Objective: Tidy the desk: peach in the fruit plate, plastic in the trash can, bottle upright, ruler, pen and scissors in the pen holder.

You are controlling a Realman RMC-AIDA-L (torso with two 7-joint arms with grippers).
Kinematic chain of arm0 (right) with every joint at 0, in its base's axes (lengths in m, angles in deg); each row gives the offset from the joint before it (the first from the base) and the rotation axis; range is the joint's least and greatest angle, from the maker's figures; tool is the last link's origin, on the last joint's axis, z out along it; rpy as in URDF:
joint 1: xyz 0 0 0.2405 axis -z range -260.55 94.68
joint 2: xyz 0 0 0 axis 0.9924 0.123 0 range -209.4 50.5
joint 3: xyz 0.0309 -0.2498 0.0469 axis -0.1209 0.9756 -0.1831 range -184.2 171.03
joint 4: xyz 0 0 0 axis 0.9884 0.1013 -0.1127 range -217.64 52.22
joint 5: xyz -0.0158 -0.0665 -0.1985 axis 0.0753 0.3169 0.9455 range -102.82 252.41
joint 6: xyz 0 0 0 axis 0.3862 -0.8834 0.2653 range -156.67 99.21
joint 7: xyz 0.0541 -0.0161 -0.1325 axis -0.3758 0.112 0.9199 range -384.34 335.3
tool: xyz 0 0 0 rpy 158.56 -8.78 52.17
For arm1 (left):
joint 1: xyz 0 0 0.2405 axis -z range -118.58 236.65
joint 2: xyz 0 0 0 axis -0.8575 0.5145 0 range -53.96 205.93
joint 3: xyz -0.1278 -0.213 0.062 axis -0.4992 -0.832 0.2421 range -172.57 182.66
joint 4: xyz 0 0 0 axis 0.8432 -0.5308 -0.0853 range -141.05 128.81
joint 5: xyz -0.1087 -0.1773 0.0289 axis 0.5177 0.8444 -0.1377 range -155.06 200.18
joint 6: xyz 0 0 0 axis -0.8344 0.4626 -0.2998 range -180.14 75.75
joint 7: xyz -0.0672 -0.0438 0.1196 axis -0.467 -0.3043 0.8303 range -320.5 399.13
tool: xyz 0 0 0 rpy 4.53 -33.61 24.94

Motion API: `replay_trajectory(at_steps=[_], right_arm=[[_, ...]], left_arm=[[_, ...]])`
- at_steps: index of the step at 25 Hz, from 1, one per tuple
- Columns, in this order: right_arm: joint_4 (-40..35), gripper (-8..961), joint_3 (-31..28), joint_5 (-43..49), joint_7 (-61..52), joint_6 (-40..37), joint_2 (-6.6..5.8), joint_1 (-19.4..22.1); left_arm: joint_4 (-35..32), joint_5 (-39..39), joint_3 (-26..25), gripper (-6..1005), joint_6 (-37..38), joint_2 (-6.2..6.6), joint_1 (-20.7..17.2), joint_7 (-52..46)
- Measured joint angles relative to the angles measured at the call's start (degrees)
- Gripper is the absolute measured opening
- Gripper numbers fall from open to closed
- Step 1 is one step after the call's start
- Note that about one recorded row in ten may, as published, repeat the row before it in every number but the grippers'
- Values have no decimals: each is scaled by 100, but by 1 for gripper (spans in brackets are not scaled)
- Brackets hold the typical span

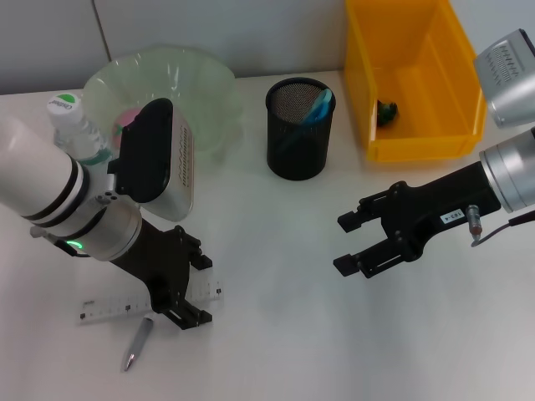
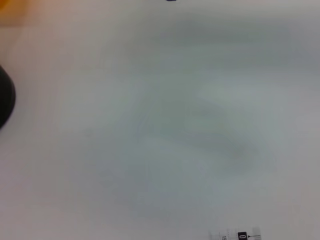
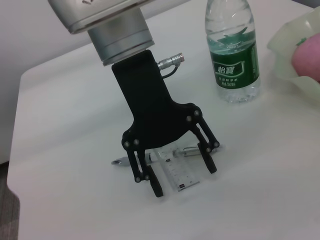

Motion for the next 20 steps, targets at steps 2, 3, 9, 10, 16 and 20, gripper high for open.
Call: replay_trajectory(at_steps=[2, 3, 9, 10, 16, 20], right_arm=[[0, 793, -6, 1, 0, 0, 0, 1], [0, 793, -8, 1, 0, 0, 0, 1], [0, 793, -19, 1, 0, -1, -3, 2], [0, 793, -22, 1, 0, -1, -3, 2], [5, 793, -32, 1, 0, -3, -4, 2], [8, 793, -24, 1, 0, -5, -4, 2]], left_arm=[[0, -2, 33, 813, -29, 3, 6, 0], [0, -14, 48, 813, -47, 5, 10, 0], [5, -125, 87, 721, -85, 3, 31, -18], [6, -125, 96, 684, -85, 2, 31, -26], [6, -131, 112, 513, -91, 0, 34, -48], [-62, -124, 73, 434, 2, 0, 34, -94]])
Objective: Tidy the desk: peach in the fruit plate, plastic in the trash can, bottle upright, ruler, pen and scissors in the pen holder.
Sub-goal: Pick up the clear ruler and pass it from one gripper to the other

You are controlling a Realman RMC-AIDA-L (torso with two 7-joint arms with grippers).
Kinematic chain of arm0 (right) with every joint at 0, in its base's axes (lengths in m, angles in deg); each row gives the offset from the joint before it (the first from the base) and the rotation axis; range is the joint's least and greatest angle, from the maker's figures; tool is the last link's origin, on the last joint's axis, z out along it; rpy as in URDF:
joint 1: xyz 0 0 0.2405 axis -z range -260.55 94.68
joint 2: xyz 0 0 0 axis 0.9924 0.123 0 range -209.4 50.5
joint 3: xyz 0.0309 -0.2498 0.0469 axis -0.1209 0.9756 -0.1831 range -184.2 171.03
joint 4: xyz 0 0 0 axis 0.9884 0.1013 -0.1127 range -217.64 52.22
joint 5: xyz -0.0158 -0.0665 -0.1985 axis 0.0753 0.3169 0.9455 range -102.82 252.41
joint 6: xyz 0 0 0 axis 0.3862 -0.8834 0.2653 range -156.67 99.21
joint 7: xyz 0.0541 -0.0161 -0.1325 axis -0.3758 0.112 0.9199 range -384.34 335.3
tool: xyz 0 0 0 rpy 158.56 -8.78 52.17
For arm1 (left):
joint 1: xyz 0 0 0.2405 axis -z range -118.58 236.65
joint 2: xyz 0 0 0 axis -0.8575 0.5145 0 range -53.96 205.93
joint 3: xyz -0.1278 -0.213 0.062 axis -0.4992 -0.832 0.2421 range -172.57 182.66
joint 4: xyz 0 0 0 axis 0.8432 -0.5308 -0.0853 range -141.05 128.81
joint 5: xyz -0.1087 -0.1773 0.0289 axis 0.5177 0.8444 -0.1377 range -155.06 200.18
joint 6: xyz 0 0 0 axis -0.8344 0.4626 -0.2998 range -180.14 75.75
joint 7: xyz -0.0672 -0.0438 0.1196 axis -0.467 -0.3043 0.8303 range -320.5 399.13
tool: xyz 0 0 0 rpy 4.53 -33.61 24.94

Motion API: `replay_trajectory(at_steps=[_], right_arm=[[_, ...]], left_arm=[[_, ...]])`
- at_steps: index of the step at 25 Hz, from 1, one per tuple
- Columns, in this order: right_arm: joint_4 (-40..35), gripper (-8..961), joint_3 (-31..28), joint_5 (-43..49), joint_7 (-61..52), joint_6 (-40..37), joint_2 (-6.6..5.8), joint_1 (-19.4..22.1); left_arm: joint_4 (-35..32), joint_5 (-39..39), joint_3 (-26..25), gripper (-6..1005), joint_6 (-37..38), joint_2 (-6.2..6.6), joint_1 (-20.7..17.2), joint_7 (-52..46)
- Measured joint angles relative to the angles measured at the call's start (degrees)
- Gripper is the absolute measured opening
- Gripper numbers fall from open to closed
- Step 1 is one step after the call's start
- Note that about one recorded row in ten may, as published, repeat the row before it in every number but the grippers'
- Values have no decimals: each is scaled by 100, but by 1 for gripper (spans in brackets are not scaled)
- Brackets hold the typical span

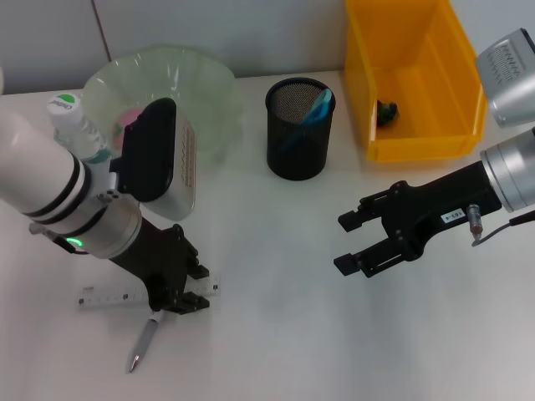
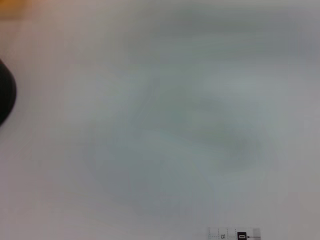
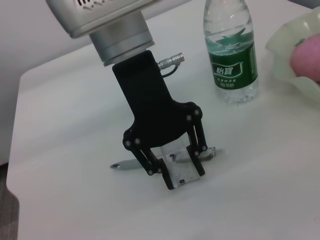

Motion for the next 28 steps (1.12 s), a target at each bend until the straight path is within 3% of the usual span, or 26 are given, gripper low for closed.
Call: replay_trajectory(at_steps=[3, 6, 10, 15, 16, 17, 22, 24, 28], right_arm=[[1, 793, 14, 0, 0, 0, -9, 0], [2, 793, 22, 0, 0, -5, -24, 0], [-2, 793, -16, 57, -9, -63, -62, 0], [-6, 793, -61, 65, -50, -88, -129, 12], [-7, 793, -92, 68, -57, -103, -134, 20], [-12, 793, -142, 71, -58, -129, -137, 32], [-49, 793, -439, 76, -62, -372, -140, 102], [-53, 793, -554, 77, -64, -437, -141, 142], [-47, 792, -657, 79, -74, -463, -141, 210]], left_arm=[[-188, 34, -134, 395, 212, 16, -11, -56], [-504, 254, -643, 395, 760, 41, -67, -30], [-743, 777, -2027, 395, 1759, 87, -9, 72], [-754, 1423, -3512, 395, 2489, 109, 39, -7], [-754, 1423, -3512, 395, 2489, 109, 39, -7], [-714, 1831, -4037, 395, 2601, 108, -38, -119], [-653, 2319, -4346, 396, 2601, 95, -220, -176], [-142, 3830, -4483, 396, 2423, 90, -681, -7], [187, 4488, -4472, 396, 2296, 72, -846, 183]])
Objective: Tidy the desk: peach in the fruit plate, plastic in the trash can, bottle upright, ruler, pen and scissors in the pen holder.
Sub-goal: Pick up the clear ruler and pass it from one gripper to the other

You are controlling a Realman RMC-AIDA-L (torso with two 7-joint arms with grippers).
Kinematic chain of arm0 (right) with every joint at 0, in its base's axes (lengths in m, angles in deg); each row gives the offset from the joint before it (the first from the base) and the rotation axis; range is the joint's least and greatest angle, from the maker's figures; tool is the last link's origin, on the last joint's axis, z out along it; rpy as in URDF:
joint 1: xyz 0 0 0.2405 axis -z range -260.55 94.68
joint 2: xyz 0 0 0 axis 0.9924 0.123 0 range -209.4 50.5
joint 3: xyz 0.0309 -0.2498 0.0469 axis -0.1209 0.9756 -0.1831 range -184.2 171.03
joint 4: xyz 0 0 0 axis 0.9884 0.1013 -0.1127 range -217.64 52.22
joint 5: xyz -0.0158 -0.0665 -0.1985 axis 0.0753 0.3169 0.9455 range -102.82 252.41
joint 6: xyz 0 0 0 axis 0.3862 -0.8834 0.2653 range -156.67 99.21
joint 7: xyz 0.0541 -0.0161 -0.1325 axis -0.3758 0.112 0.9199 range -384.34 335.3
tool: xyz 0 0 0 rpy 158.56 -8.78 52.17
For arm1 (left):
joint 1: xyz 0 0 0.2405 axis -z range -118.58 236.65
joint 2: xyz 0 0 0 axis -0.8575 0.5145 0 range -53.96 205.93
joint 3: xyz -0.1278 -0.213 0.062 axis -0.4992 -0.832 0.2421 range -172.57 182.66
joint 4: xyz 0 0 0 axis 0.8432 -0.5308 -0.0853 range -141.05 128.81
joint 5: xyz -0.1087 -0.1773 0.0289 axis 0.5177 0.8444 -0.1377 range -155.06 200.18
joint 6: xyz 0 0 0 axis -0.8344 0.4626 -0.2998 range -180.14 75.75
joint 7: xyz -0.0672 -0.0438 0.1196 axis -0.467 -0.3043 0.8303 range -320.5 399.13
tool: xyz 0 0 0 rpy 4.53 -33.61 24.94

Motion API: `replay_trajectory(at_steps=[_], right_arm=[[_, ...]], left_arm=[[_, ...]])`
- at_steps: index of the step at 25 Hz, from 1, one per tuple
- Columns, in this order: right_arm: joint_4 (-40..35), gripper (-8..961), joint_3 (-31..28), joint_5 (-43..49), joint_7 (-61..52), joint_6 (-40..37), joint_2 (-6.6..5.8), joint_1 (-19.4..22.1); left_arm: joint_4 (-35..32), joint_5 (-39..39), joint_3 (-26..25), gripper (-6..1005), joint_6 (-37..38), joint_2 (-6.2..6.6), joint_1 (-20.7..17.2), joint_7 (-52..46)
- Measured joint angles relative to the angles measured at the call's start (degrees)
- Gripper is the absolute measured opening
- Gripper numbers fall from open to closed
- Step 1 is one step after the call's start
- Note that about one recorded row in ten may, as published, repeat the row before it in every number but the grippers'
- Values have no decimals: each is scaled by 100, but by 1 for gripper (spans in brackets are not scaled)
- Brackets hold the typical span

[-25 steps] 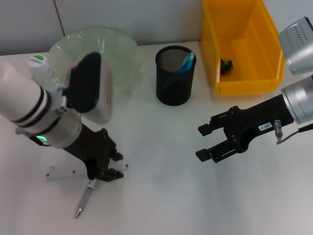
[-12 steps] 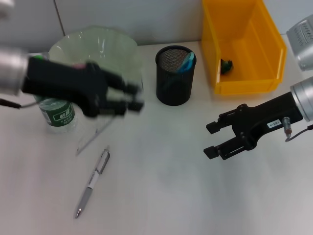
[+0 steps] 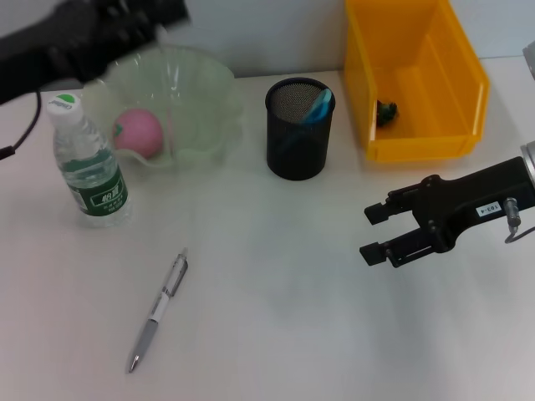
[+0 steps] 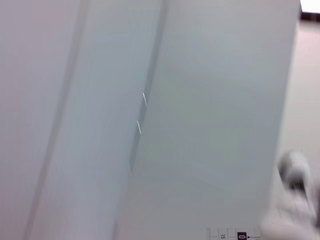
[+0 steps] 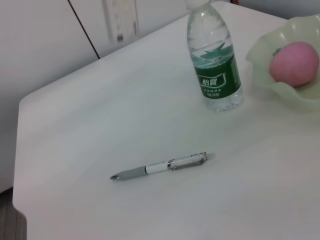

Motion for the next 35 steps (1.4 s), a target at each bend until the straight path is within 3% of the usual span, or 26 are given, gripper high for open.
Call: replay_trajectory(at_steps=[2, 5, 9, 12, 13, 15, 16, 17, 18, 21, 23, 24, 27, 28, 29, 35], right_arm=[[8, 792, -13, 0, -1, -4, 0, 9], [15, 792, -19, 0, -2, -17, 15, 24], [-25, 792, -108, -62, 155, -28, 95, 127], [-38, 792, -236, -68, 295, -70, 157, 168], [-52, 792, -308, -68, 368, -85, 189, 195], [-87, 792, -415, -69, 525, -113, 266, 256], [-154, 792, -530, -75, 742, -125, 379, 352], [-154, 792, -530, -75, 742, -125, 379, 352], [-197, 792, -583, -75, 863, -117, 438, 411], [-328, 792, -894, -85, 1342, -81, 720, 609], [-311, 792, -1119, -198, 1793, -54, 869, 721], [-105, 792, -1160, -513, 2194, 56, 920, 796], [335, 792, -1116, -1054, 2762, 215, 927, 826], [558, 792, -1103, -1317, 3056, 281, 925, 827], [957, 792, -1089, -1760, 3611, 398, 924, 823], [1790, 792, -1062, -2610, 4743, 712, 938, 659]], left_arm=[[1151, 1008, 35, 396, -283, -43, -91, 743], [2030, 1371, 38, 396, -430, -55, 0, 1548], [3662, 1990, 3, 396, -628, -82, 203, 3559], [3969, 2090, -35, 396, -639, -82, 245, 3954], [4719, 2322, -175, 396, -658, -82, 345, 4870], [5069, 2381, -319, 396, -659, -82, 395, 5321], [5354, 2390, -484, 396, -660, -82, 429, 5635], [5354, 2390, -484, 396, -660, -82, 429, 5635], [5914, 2345, -882, 396, -660, -81, 480, 6353], [6453, 2135, -1424, 396, -673, -81, 510, 7116], [6453, 2135, -1424, 396, -673, -81, 510, 7116], [6970, 1479, -2351, 396, -901, -81, 488, 7963], [7062, 1239, -2646, 396, -998, -81, 460, 8157], [7140, 991, -2924, 396, -1108, -81, 429, 8315], [7313, 384, -3582, 396, -1424, -81, 362, 8692], [7587, -93, -4171, 396, -1775, -81, 292, 9282]])
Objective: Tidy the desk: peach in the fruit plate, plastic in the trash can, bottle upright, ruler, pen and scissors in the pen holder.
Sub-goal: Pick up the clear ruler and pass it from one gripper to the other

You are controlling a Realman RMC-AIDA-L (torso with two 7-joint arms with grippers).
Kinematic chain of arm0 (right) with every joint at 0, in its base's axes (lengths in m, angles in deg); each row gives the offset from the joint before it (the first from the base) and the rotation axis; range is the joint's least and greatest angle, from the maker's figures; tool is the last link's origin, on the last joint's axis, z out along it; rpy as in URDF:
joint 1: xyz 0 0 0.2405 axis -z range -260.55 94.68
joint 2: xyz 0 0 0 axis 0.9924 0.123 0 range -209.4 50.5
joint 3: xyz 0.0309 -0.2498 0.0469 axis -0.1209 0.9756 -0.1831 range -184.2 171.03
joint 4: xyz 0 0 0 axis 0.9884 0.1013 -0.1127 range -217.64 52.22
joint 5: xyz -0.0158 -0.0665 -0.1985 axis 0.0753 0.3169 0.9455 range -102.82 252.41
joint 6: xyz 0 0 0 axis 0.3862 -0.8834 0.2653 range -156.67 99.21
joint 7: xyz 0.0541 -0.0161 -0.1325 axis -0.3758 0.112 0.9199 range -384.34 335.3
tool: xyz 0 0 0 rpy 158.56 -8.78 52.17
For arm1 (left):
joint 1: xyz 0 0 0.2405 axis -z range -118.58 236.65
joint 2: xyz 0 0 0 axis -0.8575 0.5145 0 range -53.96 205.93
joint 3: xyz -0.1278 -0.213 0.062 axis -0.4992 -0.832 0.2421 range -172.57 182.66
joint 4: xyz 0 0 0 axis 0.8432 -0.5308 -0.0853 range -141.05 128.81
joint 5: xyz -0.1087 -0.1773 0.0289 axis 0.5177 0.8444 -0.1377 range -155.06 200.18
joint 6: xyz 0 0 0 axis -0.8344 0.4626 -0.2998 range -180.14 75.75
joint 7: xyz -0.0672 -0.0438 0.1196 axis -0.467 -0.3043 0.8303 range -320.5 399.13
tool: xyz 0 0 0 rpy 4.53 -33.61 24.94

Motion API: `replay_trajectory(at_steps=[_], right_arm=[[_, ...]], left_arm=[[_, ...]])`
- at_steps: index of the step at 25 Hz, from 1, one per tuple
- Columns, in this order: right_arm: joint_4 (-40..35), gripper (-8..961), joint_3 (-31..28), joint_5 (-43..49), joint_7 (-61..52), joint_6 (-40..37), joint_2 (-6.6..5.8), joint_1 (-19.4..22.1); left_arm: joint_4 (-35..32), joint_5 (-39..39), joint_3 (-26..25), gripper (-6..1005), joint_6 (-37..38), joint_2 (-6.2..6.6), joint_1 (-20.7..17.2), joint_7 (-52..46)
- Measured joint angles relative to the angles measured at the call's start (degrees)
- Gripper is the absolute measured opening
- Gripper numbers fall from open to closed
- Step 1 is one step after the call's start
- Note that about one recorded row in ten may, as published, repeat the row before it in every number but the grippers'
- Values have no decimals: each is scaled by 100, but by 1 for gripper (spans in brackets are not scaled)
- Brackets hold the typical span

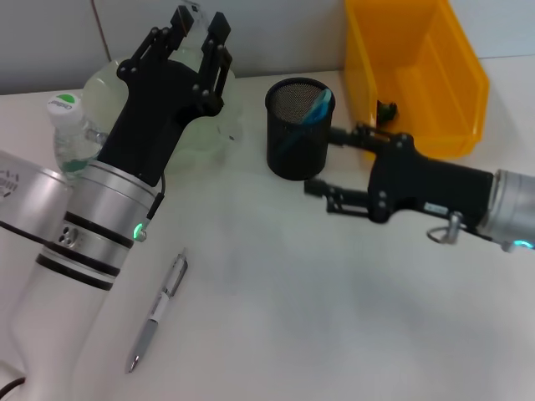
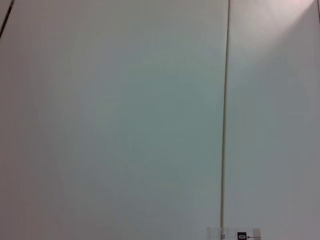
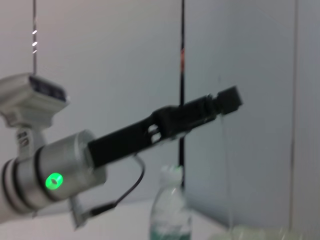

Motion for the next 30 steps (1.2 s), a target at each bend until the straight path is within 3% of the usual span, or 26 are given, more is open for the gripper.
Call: replay_trajectory(at_steps=[6, 14, 22, 30], right_arm=[[1177, 792, -14, -877, 1410, 297, 21, -534], [2422, 791, -78, -1597, 2645, 587, 35, -1300], [2811, 791, -128, -1813, 2927, 706, 39, -1651], [3552, 791, -748, -1801, 3525, 945, 39, -2036]], left_arm=[[327, -57, -258, 395, -110, 0, -48, 660], [383, -68, -351, 395, -185, 0, -62, 760], [391, -72, -356, 395, -201, 0, -42, 805], [405, -76, -414, 395, -204, 0, -13, 836]])
